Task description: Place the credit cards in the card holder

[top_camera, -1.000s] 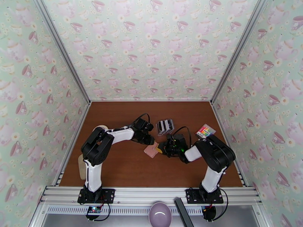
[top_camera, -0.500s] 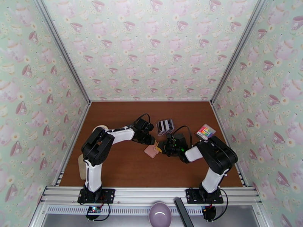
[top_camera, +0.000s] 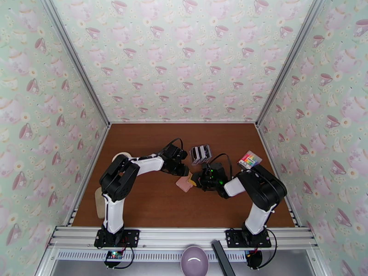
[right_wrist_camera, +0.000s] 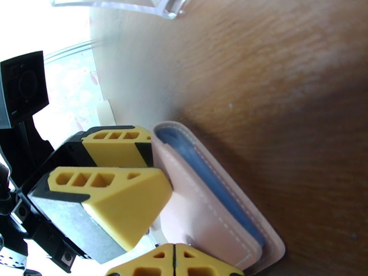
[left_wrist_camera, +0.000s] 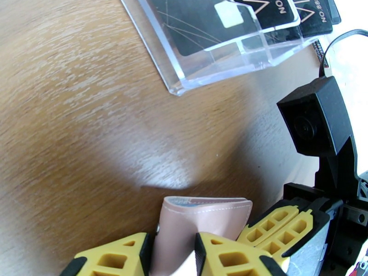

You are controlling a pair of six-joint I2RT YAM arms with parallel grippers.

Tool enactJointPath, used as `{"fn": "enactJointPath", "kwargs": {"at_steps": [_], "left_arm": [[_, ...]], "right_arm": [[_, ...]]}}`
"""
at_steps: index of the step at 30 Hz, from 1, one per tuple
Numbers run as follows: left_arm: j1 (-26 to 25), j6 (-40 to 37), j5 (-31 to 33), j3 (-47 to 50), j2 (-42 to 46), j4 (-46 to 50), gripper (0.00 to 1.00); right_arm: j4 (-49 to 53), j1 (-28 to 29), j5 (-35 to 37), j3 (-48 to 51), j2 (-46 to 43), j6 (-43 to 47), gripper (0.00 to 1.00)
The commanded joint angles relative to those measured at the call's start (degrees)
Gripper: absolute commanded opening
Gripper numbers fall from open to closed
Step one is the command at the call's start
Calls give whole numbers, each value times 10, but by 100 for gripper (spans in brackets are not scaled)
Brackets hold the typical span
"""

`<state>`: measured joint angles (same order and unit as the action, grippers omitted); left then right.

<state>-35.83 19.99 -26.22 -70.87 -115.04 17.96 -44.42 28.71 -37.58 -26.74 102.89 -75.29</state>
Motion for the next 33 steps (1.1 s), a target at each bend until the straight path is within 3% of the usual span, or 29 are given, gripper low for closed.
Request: {"fn": "enactJointPath", "kwargs": {"at_steps": [1,11,17,29,33], "left_arm": [[-8,6,-2,3,-23,-4,33],[-10,16,-3,11,-21,-14,33],[-10,20,-3,14,-22,-18,33],[-10,31,-2,20,-20,-25,34],[-10,30,-6,23,-19,-27,34]], "right_arm": [[-20,8,8,-5,14,-8,7],[-12,20,40,4,-17,14,7],[-72,27,34,14,7,-10,7],[-55,38,47,14,7,1,6],[-100,37,38,12,44,-25,5]]}}
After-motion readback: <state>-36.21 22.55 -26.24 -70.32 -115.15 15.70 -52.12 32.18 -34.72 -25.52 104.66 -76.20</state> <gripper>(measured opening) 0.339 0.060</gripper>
